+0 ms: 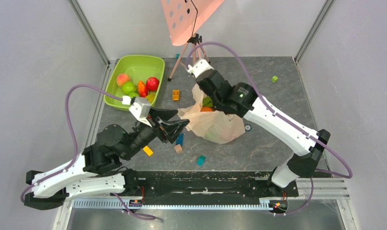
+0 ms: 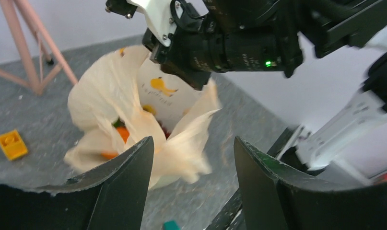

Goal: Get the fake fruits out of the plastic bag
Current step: Adjust the plastic bag at the center of the board.

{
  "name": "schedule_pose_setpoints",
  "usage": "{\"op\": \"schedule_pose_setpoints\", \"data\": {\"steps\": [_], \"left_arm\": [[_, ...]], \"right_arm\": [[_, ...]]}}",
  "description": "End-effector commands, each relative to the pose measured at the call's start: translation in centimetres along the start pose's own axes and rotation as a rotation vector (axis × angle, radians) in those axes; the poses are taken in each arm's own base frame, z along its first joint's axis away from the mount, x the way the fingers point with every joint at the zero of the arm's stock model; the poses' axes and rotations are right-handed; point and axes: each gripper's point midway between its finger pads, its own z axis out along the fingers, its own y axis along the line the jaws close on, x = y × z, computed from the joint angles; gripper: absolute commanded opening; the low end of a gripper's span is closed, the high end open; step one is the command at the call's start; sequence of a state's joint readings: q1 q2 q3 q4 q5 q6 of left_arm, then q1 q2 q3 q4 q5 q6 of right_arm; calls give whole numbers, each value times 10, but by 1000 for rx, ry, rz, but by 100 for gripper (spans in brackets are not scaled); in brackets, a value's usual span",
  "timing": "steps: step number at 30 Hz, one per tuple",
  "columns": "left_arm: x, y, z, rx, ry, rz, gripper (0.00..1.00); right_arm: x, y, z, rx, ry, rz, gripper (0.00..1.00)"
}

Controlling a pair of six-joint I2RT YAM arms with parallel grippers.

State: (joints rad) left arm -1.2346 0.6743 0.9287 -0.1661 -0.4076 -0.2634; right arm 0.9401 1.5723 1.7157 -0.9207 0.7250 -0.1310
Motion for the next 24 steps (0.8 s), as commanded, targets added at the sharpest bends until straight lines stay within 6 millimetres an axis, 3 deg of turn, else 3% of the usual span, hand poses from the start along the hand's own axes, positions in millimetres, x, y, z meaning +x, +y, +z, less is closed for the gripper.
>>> {"op": "schedule_pose_setpoints", "data": {"steps": [1,5,11,15,24], "left_arm": [[35,23,3,-98,18,-26,68],[51,40,3,-177,21,-22,73],[58,50,11,-232,-3,17,80],[58,42,29,-215,-29,31,82],[87,52,68,-298,-15,98,88]], "right_arm": [[19,28,5,-100,-34,83,0],[33,39,8,-141,-48,124,0],[39,48,5,-203,-91,197,0],[36,57,0,-283,-142,230,0],[23,66,-20,-402,-230,307,0]]}}
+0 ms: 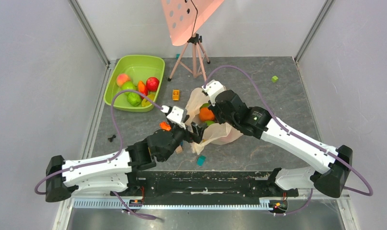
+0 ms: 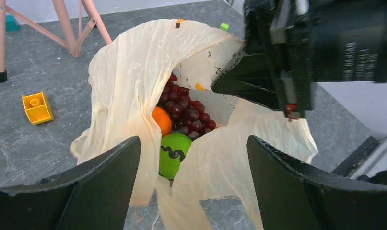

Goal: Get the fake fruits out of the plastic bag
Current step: Adjust the plastic bag at the center of the board.

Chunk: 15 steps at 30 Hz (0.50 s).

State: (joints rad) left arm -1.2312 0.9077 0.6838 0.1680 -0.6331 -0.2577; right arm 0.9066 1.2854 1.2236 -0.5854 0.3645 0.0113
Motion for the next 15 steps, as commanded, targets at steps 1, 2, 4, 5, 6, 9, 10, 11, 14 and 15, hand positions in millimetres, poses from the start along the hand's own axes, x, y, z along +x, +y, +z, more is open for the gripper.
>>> {"op": "schedule_pose_setpoints", "data": {"steps": [1,2,4,5,6,9,10,11,14,15], "left_arm": [[-12,5,21,-51,-67,12,88],[-8,6,26,-54,-55,15,88],[2,14,35,-71,-33,6,88],[8,19,40,-77,-19,0,88],[12,25,43,-81,-11,-18,88],[24,38,54,-74,6,-41,88],[27,41,58,-75,11,-36,88],[29,42,62,-67,17,-27,88],[37,33,74,-19,45,-12,89],[43,25,76,15,65,-14,88]], "right_arm": [[-25,11,-13,-87,-113,68,0],[-24,11,-14,-88,-113,70,0],[-24,11,-16,-90,-120,78,0],[-24,11,-17,-92,-124,82,0],[-24,11,-18,-95,-128,87,0],[-23,14,-20,-120,-141,101,0],[-23,16,-21,-131,-144,103,0],[-22,17,-21,-141,-144,106,0],[-21,18,-20,-145,-149,111,0],[-21,17,-19,-142,-150,115,0]]}}
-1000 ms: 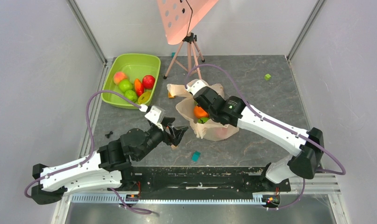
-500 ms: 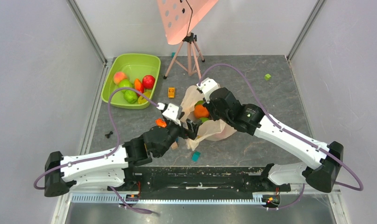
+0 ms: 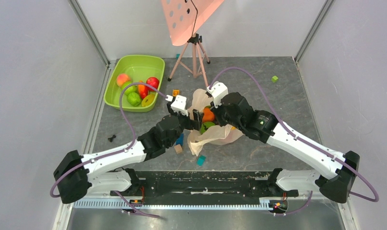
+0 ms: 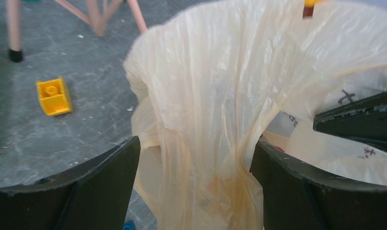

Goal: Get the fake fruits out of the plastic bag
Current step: Adjust the plastic bag at the center of the board.

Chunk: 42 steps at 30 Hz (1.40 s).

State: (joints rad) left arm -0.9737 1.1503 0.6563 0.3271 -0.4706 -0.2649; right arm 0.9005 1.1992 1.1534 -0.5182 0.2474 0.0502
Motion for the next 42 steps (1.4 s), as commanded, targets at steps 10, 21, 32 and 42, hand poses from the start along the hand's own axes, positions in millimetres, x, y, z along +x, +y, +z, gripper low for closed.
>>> {"op": "schedule_pose_setpoints", "data": {"steps": [10,21,32,42], "left_arm": [[51,-51,-11,243,113,-68,78],[96,-78,-57,255,172,-80,73],[134,-62,-84,167,189,-100,75],[56,-23,-78,-17,-21,-40,91]], "right_arm": [[-50,0,-13,-45,-186,34,0],[-40,37,-34,-286,-222,0,0],[19,58,-51,-436,-238,-63,0],[82,69,-40,-462,-163,-42,0]]}}
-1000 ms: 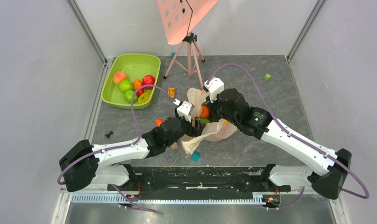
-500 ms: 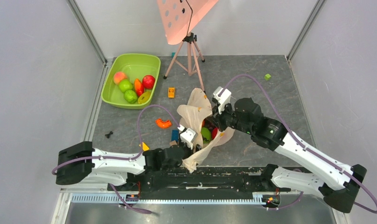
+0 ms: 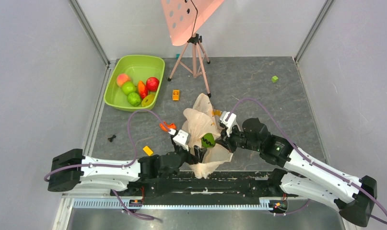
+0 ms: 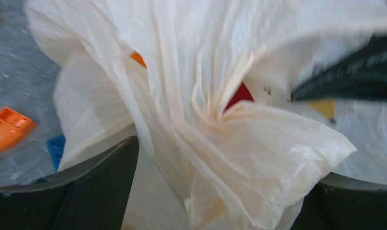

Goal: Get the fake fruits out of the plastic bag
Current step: Adjust the plastic bag at the center of the board.

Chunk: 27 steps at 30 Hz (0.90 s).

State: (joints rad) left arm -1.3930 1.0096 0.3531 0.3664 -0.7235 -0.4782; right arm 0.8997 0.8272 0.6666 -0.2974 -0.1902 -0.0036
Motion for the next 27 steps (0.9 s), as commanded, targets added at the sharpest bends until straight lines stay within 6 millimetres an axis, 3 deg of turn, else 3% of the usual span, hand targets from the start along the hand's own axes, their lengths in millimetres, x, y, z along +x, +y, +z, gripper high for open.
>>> {"op": "schedule_pose_setpoints", "data": {"steps": [1,8,12,16,20,24,27], "left_arm": [[-51,27,3,-169,-132,36,91],[-78,70,30,-299,-146,17,92],[-101,85,47,-335,-164,2,93],[-111,101,62,-367,-124,-8,96],[-111,75,56,-207,-103,-37,95],[-116,55,29,-61,-125,-126,94],[-118,38,6,51,-117,-192,93]], "right_arm": [[-4,9,0,-24,-76,5,0],[-4,21,-2,-65,-105,7,0],[-3,27,0,-83,-96,3,0],[-7,25,3,-55,-103,9,0],[-19,-3,1,120,-138,83,0],[-32,-25,-4,256,-200,162,0],[-42,-28,-3,279,-229,196,0]]}}
